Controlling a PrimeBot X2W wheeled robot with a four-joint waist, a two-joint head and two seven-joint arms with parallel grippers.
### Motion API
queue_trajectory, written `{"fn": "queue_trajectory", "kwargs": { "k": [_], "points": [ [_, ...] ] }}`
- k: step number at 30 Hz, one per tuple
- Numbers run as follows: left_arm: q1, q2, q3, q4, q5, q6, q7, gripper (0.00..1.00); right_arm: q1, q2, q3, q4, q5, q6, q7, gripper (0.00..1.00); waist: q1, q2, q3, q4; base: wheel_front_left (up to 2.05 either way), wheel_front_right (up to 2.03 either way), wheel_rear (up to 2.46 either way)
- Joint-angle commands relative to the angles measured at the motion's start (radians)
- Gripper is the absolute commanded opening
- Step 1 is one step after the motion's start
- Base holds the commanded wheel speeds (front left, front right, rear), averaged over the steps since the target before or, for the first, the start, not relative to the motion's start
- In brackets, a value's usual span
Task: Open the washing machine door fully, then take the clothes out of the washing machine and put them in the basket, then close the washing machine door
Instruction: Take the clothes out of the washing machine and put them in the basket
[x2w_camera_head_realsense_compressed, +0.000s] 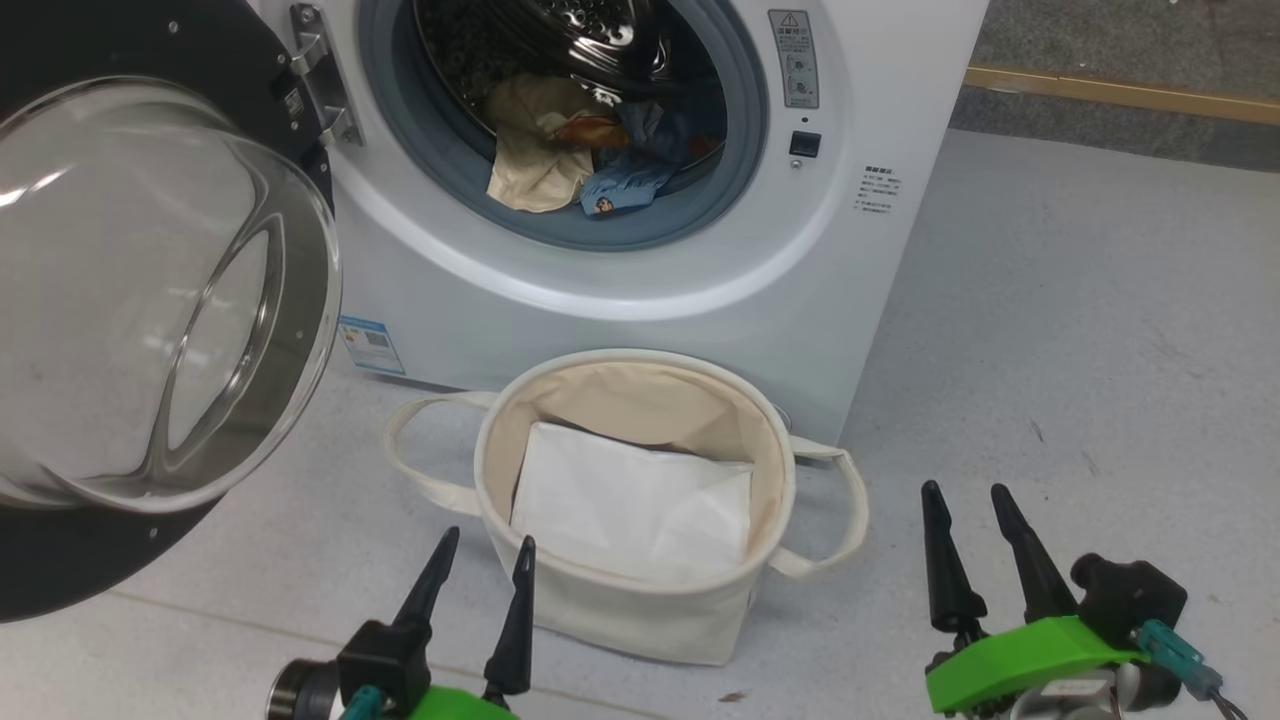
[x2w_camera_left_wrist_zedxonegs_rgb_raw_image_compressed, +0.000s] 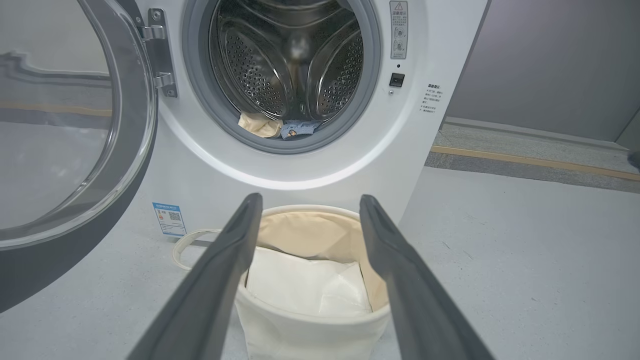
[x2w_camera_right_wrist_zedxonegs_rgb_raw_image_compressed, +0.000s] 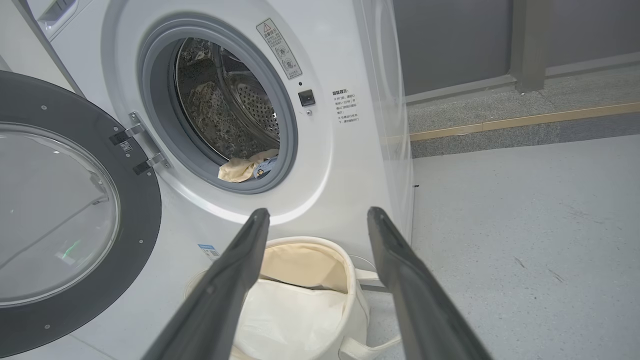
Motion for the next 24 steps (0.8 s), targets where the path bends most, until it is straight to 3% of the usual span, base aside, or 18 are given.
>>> {"fn": "queue_trajectory", "kwargs": {
  "k": [1,16,24],
  "points": [
    [-0.025,-0.005,0.032,-0.028,-0.006,-0.001,-0.012,1.00,-0.034,0.002,0.026,-0.029,0.006,0.001,-0.012,1.00,0.0000,-0.0001,0.004,-0.001,1.18,-0.99,-0.19],
    [-0.040,-0.006,0.036,-0.053,0.027,-0.004,-0.012,1.00,-0.048,0.002,0.025,-0.028,0.012,0.001,-0.012,1.00,0.0000,-0.0001,0.024,0.001,1.87,-1.69,-0.18],
    [-0.032,-0.007,0.029,-0.046,0.038,-0.011,-0.012,1.00,-0.049,0.002,0.029,-0.027,0.014,0.001,-0.012,1.00,0.0000,-0.0001,0.025,0.003,1.13,-1.13,0.00]
  ]
}}
